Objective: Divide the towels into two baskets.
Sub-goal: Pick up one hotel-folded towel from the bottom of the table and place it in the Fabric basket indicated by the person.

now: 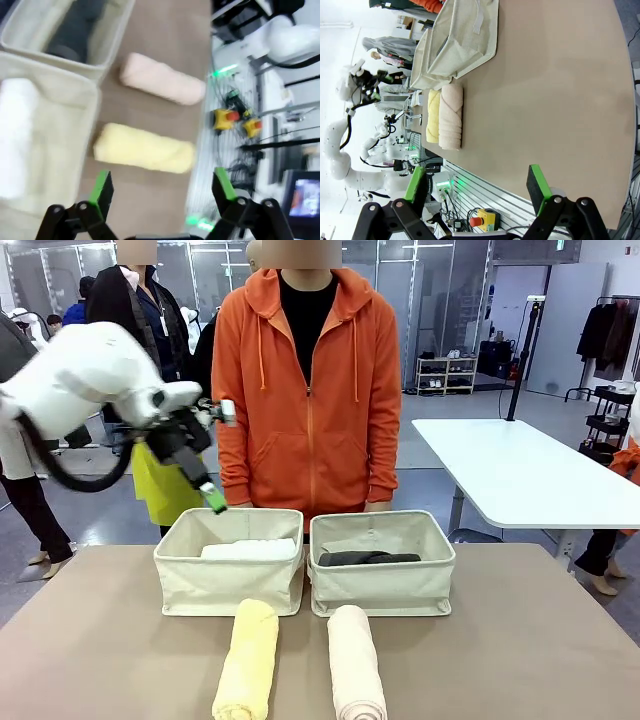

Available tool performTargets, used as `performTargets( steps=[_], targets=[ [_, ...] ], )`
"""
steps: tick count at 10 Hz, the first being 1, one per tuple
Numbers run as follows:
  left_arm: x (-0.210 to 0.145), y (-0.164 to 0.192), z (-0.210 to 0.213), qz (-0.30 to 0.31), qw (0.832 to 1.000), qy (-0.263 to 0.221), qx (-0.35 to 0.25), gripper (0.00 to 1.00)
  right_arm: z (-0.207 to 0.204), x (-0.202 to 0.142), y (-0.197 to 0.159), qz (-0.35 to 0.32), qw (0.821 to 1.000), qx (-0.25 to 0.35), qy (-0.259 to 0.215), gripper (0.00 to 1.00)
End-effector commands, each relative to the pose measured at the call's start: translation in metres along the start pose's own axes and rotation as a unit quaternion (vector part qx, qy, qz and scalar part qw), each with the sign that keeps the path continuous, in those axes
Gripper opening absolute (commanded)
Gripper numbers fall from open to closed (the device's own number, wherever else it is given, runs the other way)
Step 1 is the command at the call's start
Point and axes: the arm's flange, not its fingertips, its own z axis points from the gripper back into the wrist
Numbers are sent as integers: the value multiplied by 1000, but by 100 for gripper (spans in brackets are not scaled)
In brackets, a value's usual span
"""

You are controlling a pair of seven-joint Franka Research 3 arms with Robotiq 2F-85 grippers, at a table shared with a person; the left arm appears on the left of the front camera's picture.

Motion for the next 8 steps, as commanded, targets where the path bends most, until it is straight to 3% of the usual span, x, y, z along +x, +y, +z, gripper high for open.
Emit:
performTargets(
  steps=[1, 2, 4, 7, 8],
  targets=[
    [-76, -32, 8, 81, 990, -102, -50, 100, 1, -2, 3, 5, 1000, 1, 5, 100],
    [-122, -47, 20, 116, 976, -158, -92, 100, 1, -2, 3, 5, 1000, 1, 5, 100],
    [-206, -67, 49, 180, 951, -239, -74, 100, 1, -2, 3, 5, 1000, 1, 5, 100],
    [-333, -92, 79, 284, 886, -366, -20, 100, 1, -2, 3, 5, 1000, 1, 5, 100],
    [-378, -100, 83, 320, 854, -411, 7, 100, 1, -2, 3, 5, 1000, 1, 5, 100]
  ],
)
